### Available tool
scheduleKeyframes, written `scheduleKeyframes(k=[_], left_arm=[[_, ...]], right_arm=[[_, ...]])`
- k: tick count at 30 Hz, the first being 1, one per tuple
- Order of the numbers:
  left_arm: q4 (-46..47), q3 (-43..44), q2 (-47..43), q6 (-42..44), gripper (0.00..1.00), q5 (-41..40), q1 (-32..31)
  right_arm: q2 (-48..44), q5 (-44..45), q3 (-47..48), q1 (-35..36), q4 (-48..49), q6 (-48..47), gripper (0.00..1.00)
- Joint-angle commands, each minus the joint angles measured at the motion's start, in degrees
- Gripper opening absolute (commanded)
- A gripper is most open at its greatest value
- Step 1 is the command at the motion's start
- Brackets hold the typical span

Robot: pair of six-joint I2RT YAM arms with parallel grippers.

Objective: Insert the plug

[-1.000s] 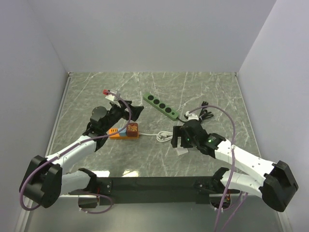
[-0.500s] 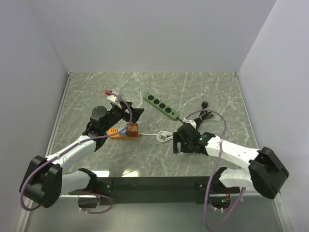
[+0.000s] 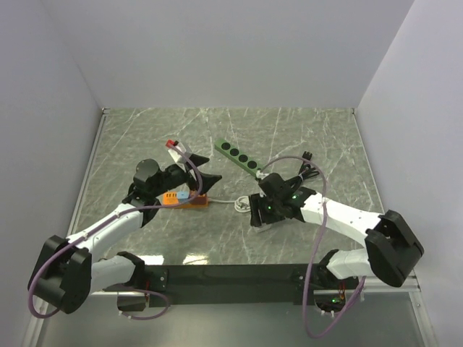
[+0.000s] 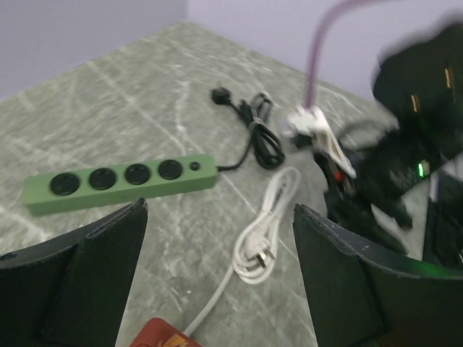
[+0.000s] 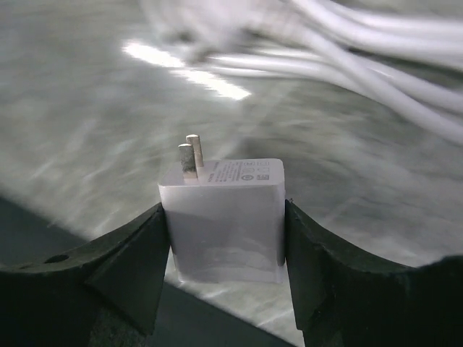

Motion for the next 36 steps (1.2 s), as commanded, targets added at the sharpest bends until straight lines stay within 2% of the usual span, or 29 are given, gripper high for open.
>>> scheduleKeyframes(k=[1, 5, 7, 8, 11, 16, 18, 23, 36], left_arm=[[-0.86, 1.01, -2.41, 6.39, 0.88, 10.91, -1.43], [-5.79, 1.45, -3.81, 10.79, 0.87, 17.42, -4.42], [-8.86, 1.36, -5.48, 14.46, 0.88, 19.36, -6.71], [-10.18, 1.27, -6.97, 15.63, 0.88, 20.32, -8.11], [-13.44, 0.83, -10.13, 19.06, 0.88, 22.95, -9.09], [-18.96, 1.80, -11.99, 24.50, 0.89, 31.22, -9.96], [-22.39, 3.11, -12.08, 28.53, 0.89, 31.94, -12.33], [-27.67, 5.31, -10.77, 31.72, 0.90, 28.16, -18.65], [-27.95, 10.24, -2.24, 32.96, 0.86, 23.76, -28.33]], right_arm=[[-5.03, -15.19, 7.72, -0.49, -2.40, -7.46, 0.00], [-8.20, -28.81, 9.49, -0.40, -4.43, -10.64, 0.00], [-9.69, -32.44, 10.28, -0.75, -5.48, -11.51, 0.00], [-10.31, -36.99, 10.20, -1.28, -5.40, -11.87, 0.00], [-12.51, -44.47, 10.38, -2.50, -6.01, -12.92, 0.00], [-14.10, -53.11, 10.81, -3.39, -6.01, -13.19, 0.00], [-13.83, -56.61, 10.64, -3.30, -4.00, -11.79, 0.00], [-10.76, -59.27, 11.69, -3.30, -2.94, -11.70, 0.00], [-8.82, -63.05, 11.26, -3.30, 1.81, -8.80, 0.00]])
